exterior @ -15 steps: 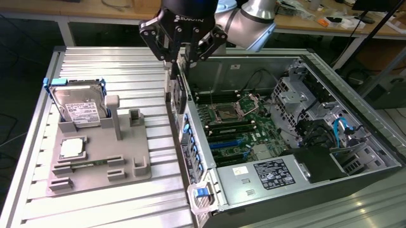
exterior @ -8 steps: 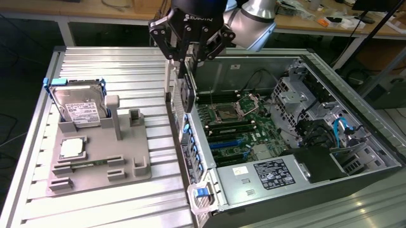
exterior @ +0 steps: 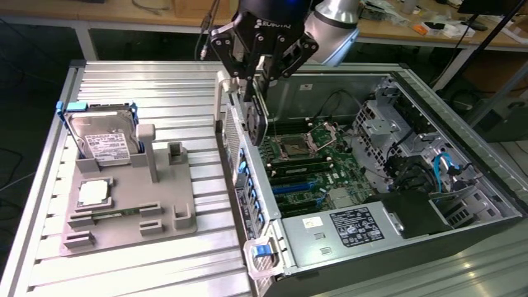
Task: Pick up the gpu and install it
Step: 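Pick up the gpu and move the gpu toward the slot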
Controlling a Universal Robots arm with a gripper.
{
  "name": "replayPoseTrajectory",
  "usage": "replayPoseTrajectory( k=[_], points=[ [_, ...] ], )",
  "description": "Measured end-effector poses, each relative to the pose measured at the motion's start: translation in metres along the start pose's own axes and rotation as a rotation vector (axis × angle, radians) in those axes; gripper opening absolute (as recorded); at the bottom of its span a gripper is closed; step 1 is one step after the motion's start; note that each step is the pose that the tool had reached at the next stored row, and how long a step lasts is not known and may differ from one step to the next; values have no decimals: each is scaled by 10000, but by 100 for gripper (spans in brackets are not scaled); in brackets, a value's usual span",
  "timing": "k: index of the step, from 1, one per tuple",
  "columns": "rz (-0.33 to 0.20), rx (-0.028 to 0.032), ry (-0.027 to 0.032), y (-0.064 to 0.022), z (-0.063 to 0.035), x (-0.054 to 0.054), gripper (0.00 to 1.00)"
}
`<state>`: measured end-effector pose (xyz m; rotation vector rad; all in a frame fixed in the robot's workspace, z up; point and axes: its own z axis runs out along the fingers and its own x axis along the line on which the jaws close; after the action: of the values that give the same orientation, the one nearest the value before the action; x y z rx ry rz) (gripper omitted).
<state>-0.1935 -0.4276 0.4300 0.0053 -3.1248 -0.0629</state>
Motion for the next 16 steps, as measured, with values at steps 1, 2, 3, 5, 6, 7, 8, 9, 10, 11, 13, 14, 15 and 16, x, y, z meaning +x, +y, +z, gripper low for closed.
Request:
replayPoseTrajectory(
  k=[1, 2, 3, 5, 6, 7, 8, 9, 10, 11, 13, 14, 15, 16],
  points=[
    [0, 0, 0, 0, -1, -25, 27],
    [0, 0, 1, 0, -1, -50, 27],
    [0, 0, 0, 0, -1, -75, 27],
    [1, 0, 0, 0, -2, -125, 27],
    [0, 0, 1, 0, -3, -151, 27],
    [0, -1, 0, 0, -3, -179, 27],
    [0, -1, 0, 0, -3, -219, 27],
    [0, 0, 0, -1, -4, -257, 27],
    [0, 0, 1, -1, -5, -289, 27],
    [1, -1, 0, -1, -5, -319, 27],
    [0, 0, 0, -1, -7, -408, 27],
    [0, 1, 1, -1, -8, -450, 27],
    [1, 0, 1, -1, -8, -499, 27],
    [0, 0, 0, -2, -9, -544, 27]
  ],
)
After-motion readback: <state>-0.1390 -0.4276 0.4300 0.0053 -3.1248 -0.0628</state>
